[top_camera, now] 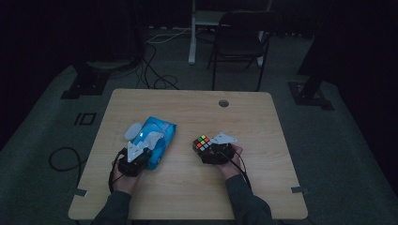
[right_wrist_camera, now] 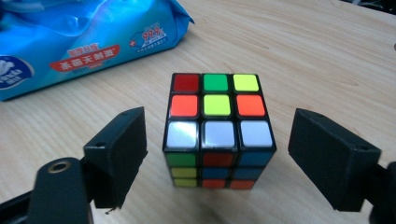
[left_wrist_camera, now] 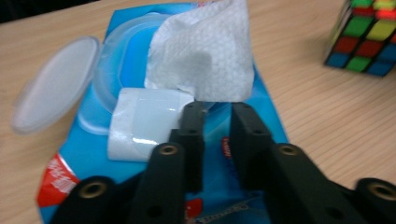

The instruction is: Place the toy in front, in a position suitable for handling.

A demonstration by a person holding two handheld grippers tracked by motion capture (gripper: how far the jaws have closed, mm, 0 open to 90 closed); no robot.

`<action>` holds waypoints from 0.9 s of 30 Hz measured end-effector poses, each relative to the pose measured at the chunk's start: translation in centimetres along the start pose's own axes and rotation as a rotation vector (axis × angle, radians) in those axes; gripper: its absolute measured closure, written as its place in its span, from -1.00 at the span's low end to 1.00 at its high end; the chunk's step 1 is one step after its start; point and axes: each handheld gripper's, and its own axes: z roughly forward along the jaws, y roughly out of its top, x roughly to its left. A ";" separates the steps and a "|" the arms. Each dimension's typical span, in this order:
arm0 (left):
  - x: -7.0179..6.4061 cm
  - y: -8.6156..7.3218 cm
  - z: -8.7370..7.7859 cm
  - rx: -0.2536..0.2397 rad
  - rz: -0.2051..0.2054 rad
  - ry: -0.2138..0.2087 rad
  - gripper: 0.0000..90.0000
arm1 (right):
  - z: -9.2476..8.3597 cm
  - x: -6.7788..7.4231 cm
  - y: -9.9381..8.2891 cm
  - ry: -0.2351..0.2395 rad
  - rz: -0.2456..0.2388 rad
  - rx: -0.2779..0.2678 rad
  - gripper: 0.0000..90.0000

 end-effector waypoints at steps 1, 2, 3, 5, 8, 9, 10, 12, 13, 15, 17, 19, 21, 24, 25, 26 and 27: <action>0.0 -0.1 -0.1 -0.005 -0.004 -0.006 0.56 | 0.2 -0.1 0.1 0.004 -0.004 0.000 -0.57; -0.3 -0.1 -0.2 -0.010 -0.001 -0.012 0.49 | 0.4 -0.1 0.1 0.003 0.003 0.000 -0.57; -0.5 -0.1 -0.3 -0.014 0.006 -0.016 0.38 | 0.7 -0.2 0.2 0.001 0.002 0.015 -0.56; -0.7 -0.1 -0.5 -0.029 0.001 -0.035 0.31 | 1.2 -0.3 0.1 0.004 0.003 0.027 -0.51; -0.4 -0.1 -1.0 -0.065 -0.022 -0.067 0.28 | 1.6 -0.4 0.1 0.006 -0.006 0.035 -0.51; -0.3 -0.1 -1.1 -0.070 -0.028 -0.071 0.26 | 1.9 -0.3 0.1 0.007 -0.012 0.043 -0.51; -0.2 -0.2 -1.2 -0.073 -0.037 -0.068 0.26 | 2.0 -0.3 0.1 0.007 -0.013 0.051 -0.50; 0.1 -0.3 -1.5 -0.078 -0.053 -0.062 0.26 | 2.2 -0.3 0.0 0.011 -0.017 0.059 -0.48; 0.3 -0.3 -1.5 -0.082 -0.061 -0.064 0.25 | 2.5 -0.3 0.0 0.012 -0.015 0.068 -0.42; 0.4 -0.4 -1.6 -0.085 -0.069 -0.064 0.26 | 2.8 -0.4 -0.1 0.017 -0.008 0.073 -0.33; 0.3 -0.4 -1.5 -0.084 -0.066 -0.063 0.26 | 2.8 -0.5 -0.1 0.039 -0.006 0.075 -0.26; 0.1 -0.4 -1.4 -0.073 -0.054 -0.066 0.26 | 2.8 -0.5 -0.1 0.041 -0.018 0.074 -0.24; 0.1 -0.4 -1.3 -0.068 -0.046 -0.067 0.25 | 2.7 -0.6 -0.1 0.046 -0.027 0.074 -0.24; 0.1 -0.4 -1.3 -0.070 -0.050 -0.070 0.26 | 2.3 -0.7 -0.2 0.045 -0.032 0.070 -0.24; 0.1 -0.4 -1.3 -0.069 -0.052 -0.070 0.25 | 2.1 -0.7 -0.2 0.046 -0.034 0.068 -0.24; 0.1 -0.4 -1.3 -0.070 -0.051 -0.070 0.26 | 1.9 -0.7 -0.2 0.052 -0.035 0.069 -0.24; 0.1 -0.4 -1.3 -0.070 -0.051 -0.070 0.26 | 1.9 -0.7 -0.2 0.052 -0.035 0.069 -0.24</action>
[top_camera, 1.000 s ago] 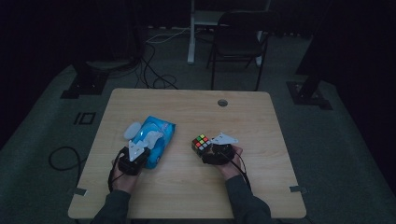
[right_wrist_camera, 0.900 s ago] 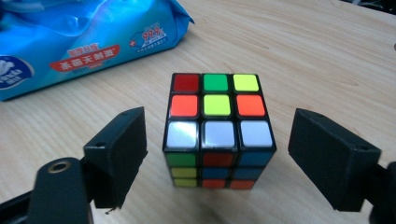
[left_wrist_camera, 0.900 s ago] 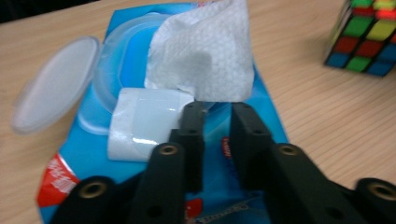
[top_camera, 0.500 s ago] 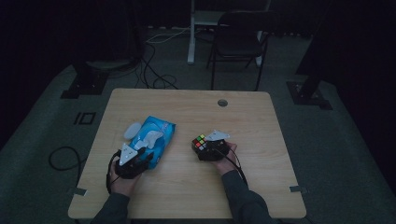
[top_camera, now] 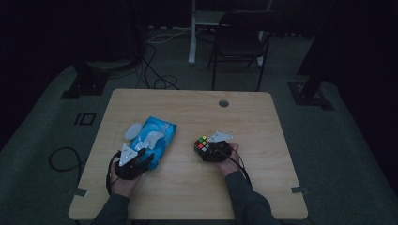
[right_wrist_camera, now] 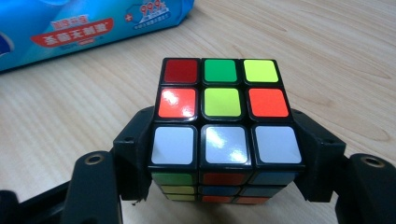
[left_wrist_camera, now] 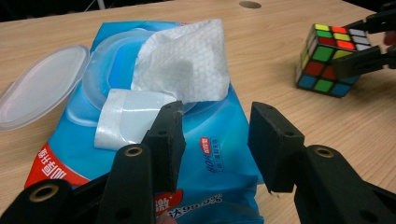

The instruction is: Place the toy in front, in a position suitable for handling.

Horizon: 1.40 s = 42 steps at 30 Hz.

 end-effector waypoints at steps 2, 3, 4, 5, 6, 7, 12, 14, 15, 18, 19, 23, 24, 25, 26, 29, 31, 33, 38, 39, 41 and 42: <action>0.0 0.0 0.0 0.002 0.000 -0.002 0.25 | -0.9 0.1 -0.1 0.011 -0.029 -0.006 -0.24; 0.0 0.0 0.0 0.004 0.000 -0.003 0.25 | -1.2 0.2 -0.2 0.014 -0.035 -0.009 -0.24; 0.1 0.0 0.1 0.007 -0.004 -0.006 0.25 | -1.5 0.2 -0.3 0.018 -0.039 -0.010 -0.24; 0.1 -0.1 0.1 0.007 -0.007 -0.008 0.26 | -1.8 0.2 -0.5 0.020 -0.045 -0.009 -0.24; 0.1 -0.1 0.1 0.007 -0.009 -0.011 0.26 | -2.1 0.2 -0.6 0.024 -0.049 -0.012 -0.24; 0.1 -0.1 0.1 0.006 -0.011 -0.013 0.26 | -2.3 0.2 -0.7 0.026 -0.050 -0.011 -0.24; 0.2 -0.1 0.1 0.007 -0.018 -0.020 0.26 | -3.3 0.3 -1.4 0.034 -0.065 -0.001 -0.24; 0.2 -0.1 0.1 0.007 -0.022 -0.025 0.26 | -3.6 0.3 -1.8 0.034 -0.072 0.002 -0.24; 0.2 -0.1 0.1 0.007 -0.023 -0.027 0.25 | -3.8 0.3 -2.0 0.038 -0.071 0.005 -0.24; 0.1 -0.1 0.1 0.010 -0.023 -0.035 0.24 | -4.2 0.3 -2.7 0.035 -0.074 0.011 -0.24; 0.1 -0.1 0.1 0.011 -0.021 -0.038 0.24 | -4.3 0.4 -2.9 0.035 -0.075 0.014 -0.24; -0.2 0.2 0.1 0.018 -0.008 -0.045 0.24 | -4.4 0.3 -3.5 0.039 -0.072 0.021 -0.24; -0.3 0.4 0.0 0.018 -0.002 -0.046 0.23 | -4.4 0.3 -3.7 0.042 -0.068 0.019 -0.24; -0.3 0.5 0.0 0.017 0.001 -0.045 0.23 | -4.5 0.2 -3.8 0.044 -0.061 0.015 -0.24; -0.4 0.6 -0.1 0.019 0.003 -0.044 0.23 | -4.5 0.1 -3.9 0.047 -0.059 0.014 -0.24; -0.6 0.9 -0.2 0.013 0.011 -0.039 0.19 | -4.6 0.0 -4.0 0.047 -0.051 0.010 -0.24; -0.6 1.2 -0.5 0.008 0.016 -0.038 0.17 | -4.6 -0.1 -4.1 0.051 -0.045 0.003 -0.24; -0.6 1.5 -0.6 0.003 0.016 -0.031 0.15 | -4.6 -0.2 -4.2 0.057 -0.035 0.000 -0.25; -0.4 2.0 -0.8 -0.004 0.020 -0.010 0.08 | -4.6 -0.3 -4.5 0.054 -0.007 0.031 -0.50; -0.3 2.2 -0.8 -0.007 0.023 0.000 0.08 | -4.6 -0.2 -4.6 0.046 -0.008 0.032 -0.52; -0.3 2.5 -0.8 -0.008 0.028 0.007 0.03 | -5.0 0.0 -4.7 0.046 -0.009 0.028 -0.56; -0.2 2.6 -0.8 -0.009 0.034 0.012 0.03 | -5.2 0.0 -4.7 0.043 -0.010 0.021 -0.57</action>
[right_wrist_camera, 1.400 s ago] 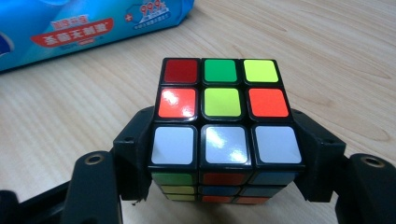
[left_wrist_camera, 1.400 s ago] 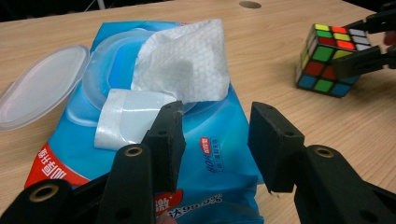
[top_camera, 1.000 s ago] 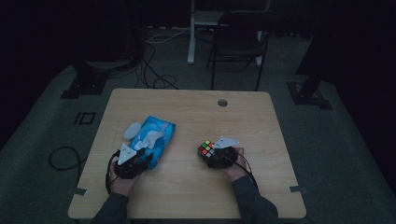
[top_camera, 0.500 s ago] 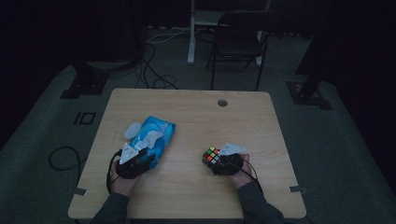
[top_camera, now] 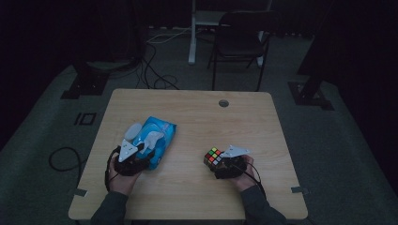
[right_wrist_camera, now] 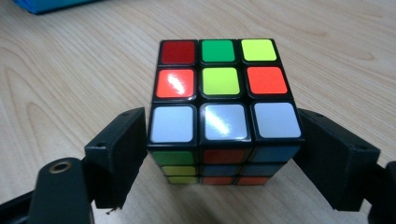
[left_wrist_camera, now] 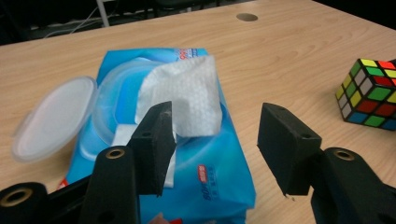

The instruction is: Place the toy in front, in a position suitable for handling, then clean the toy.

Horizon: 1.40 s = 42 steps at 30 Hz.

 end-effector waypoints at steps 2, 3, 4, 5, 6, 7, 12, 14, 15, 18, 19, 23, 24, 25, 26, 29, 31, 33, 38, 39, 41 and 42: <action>0.0 0.3 0.1 -0.004 0.012 0.014 -0.01 | -0.4 0.1 -0.1 0.004 0.007 -0.011 -0.58; 0.1 0.5 0.1 -0.004 0.014 0.018 -0.01 | -0.5 0.2 -0.1 0.003 0.008 -0.014 -0.58; 0.2 0.6 0.1 -0.007 0.016 0.020 -0.01 | -0.7 0.2 -0.1 0.002 0.008 -0.017 -0.58; 0.2 0.8 0.2 -0.006 0.019 0.024 -0.01 | -0.8 0.2 -0.1 0.003 0.012 -0.021 -0.58; 0.3 1.0 0.3 -0.005 0.020 0.026 -0.02 | -1.0 0.2 -0.2 0.002 0.015 -0.024 -0.57; 0.4 1.1 0.4 -0.003 0.020 0.028 -0.02 | -1.0 0.1 -0.2 0.003 0.023 -0.026 -0.57; 0.7 1.6 1.1 0.004 0.019 0.029 -0.03 | -1.3 0.0 -0.4 -0.005 0.038 -0.033 -0.57; 0.8 1.6 1.2 0.006 0.022 0.029 -0.03 | -1.4 0.0 -0.4 -0.006 0.041 -0.037 -0.57; 0.8 1.7 1.5 0.018 0.020 0.022 -0.03 | -1.4 0.0 -0.4 -0.005 0.040 -0.039 -0.57; 0.8 1.8 2.0 0.042 0.030 0.027 -0.03 | -1.5 -0.1 -0.4 -0.004 0.048 -0.041 -0.57; 0.9 1.9 2.1 0.046 0.028 0.029 -0.03 | -1.5 -0.1 -0.4 -0.004 0.050 -0.043 -0.57; 1.0 2.2 2.5 0.057 0.031 0.032 -0.05 | -1.5 -0.1 -0.4 -0.003 0.049 -0.047 -0.57; 1.0 2.2 2.6 0.059 0.033 0.035 -0.06 | -1.6 -0.2 -0.4 -0.002 0.051 -0.055 -0.57; 1.0 2.3 2.7 0.065 0.036 0.033 -0.07 | -1.6 -0.2 -0.4 -0.002 0.051 -0.055 -0.57; 1.0 2.4 2.9 0.069 0.037 0.035 -0.07 | -1.6 -0.2 -0.4 -0.004 0.051 -0.056 -0.57; 1.0 2.7 3.4 0.085 0.040 0.052 -0.08 | -1.7 -0.2 -0.4 0.001 0.059 -0.058 -0.57; 1.0 2.8 3.7 0.096 0.044 0.057 -0.11 | -1.6 -0.3 -0.4 0.005 0.063 -0.056 -0.57; 1.0 3.0 4.0 0.104 0.043 0.056 -0.12 | -1.6 -0.3 -0.4 0.006 0.063 -0.055 -0.57; 1.0 3.3 4.7 0.120 0.035 0.049 -0.16 | -1.5 -0.4 -0.5 0.010 0.067 -0.056 -0.57; 0.9 3.3 4.9 0.124 0.031 0.046 -0.16 | -1.5 -0.4 -0.5 0.011 0.067 -0.055 -0.57; 0.9 3.3 5.2 0.134 0.035 0.042 -0.17 | -1.5 -0.3 -0.5 0.011 0.064 -0.054 -0.57; 0.9 3.3 5.3 0.139 0.037 0.040 -0.18 | -1.5 -0.3 -0.5 0.011 0.065 -0.054 -0.57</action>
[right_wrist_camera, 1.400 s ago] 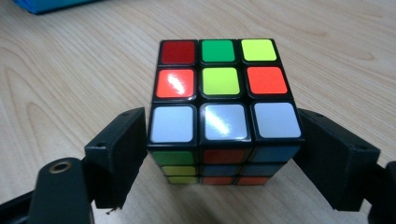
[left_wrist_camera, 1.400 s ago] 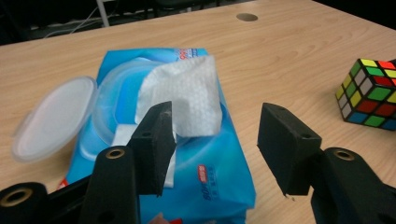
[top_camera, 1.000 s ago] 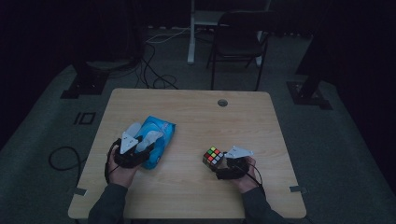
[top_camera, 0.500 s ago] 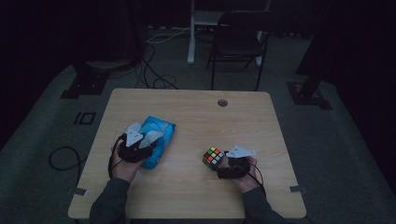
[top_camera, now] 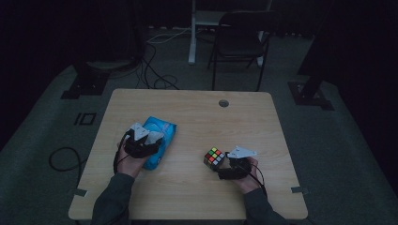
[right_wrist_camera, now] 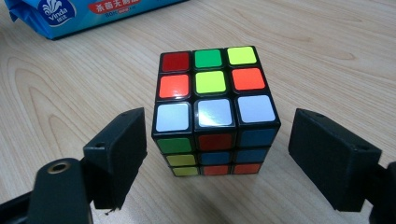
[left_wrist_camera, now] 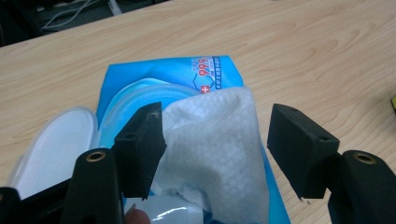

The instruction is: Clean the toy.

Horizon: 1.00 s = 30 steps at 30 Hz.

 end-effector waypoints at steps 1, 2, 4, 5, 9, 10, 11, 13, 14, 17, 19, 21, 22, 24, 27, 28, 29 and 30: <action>0.0 0.0 0.2 0.008 0.007 0.004 -0.18 | 0.0 0.0 0.0 0.000 0.001 -0.001 -0.57; 0.0 -0.1 0.4 0.017 0.009 0.014 -0.18 | 0.0 0.0 0.0 0.001 0.000 -0.002 -0.57; 0.1 -0.2 0.8 0.035 0.009 0.030 -0.18 | 0.0 0.0 0.0 0.000 0.001 -0.005 -0.57; 0.2 -0.2 0.9 0.043 0.000 0.043 -0.17 | -0.1 0.0 0.0 0.001 0.001 -0.006 -0.57; 1.1 -0.3 1.2 0.060 -0.042 0.071 0.00 | -0.1 -0.1 0.0 0.000 0.001 -0.010 -0.57; 1.2 -0.3 1.1 0.060 -0.046 0.077 0.06 | -0.1 -0.1 0.0 -0.001 0.000 -0.010 -0.57; 1.3 -0.2 1.1 0.065 -0.049 0.083 0.14 | -0.1 -0.1 0.0 0.000 -0.001 -0.011 -0.56; 1.4 -0.1 1.1 0.062 -0.057 0.073 0.23 | -0.1 -0.1 0.0 -0.001 -0.001 -0.012 -0.56; 1.4 -0.1 1.1 0.062 -0.055 0.067 0.30 | -0.1 -0.2 0.0 0.001 0.001 -0.011 -0.56; 1.2 0.0 1.3 0.066 -0.049 0.059 0.43 | -0.1 -0.1 0.0 0.002 0.001 -0.011 -0.56; 1.3 0.1 1.1 0.051 -0.073 0.047 0.45 | -0.1 -0.1 0.0 0.003 0.001 -0.012 -0.56; 1.6 0.1 1.0 0.041 -0.088 0.055 0.50 | -0.1 -0.2 0.0 0.003 0.002 -0.011 -0.56; 1.7 0.2 0.9 0.041 -0.092 0.057 0.55 | -0.1 -0.2 0.0 0.003 0.002 -0.012 -0.56; 2.0 0.2 0.8 0.047 -0.097 0.077 0.70 | -0.1 -0.2 0.0 0.003 0.002 -0.012 -0.56; 2.4 0.1 0.8 0.068 -0.111 0.075 0.78 | -0.1 -0.1 0.0 0.004 0.002 -0.012 -0.56; 2.4 0.0 0.9 0.078 -0.107 0.055 0.73 | -0.1 -0.1 0.0 0.003 0.003 -0.012 -0.56; 2.3 0.0 1.1 0.084 -0.093 0.049 0.60 | -0.1 -0.2 0.0 0.003 0.004 -0.013 -0.56; 2.2 0.0 1.2 0.090 -0.082 0.052 0.51 | -0.1 -0.2 0.0 0.003 0.004 -0.013 -0.56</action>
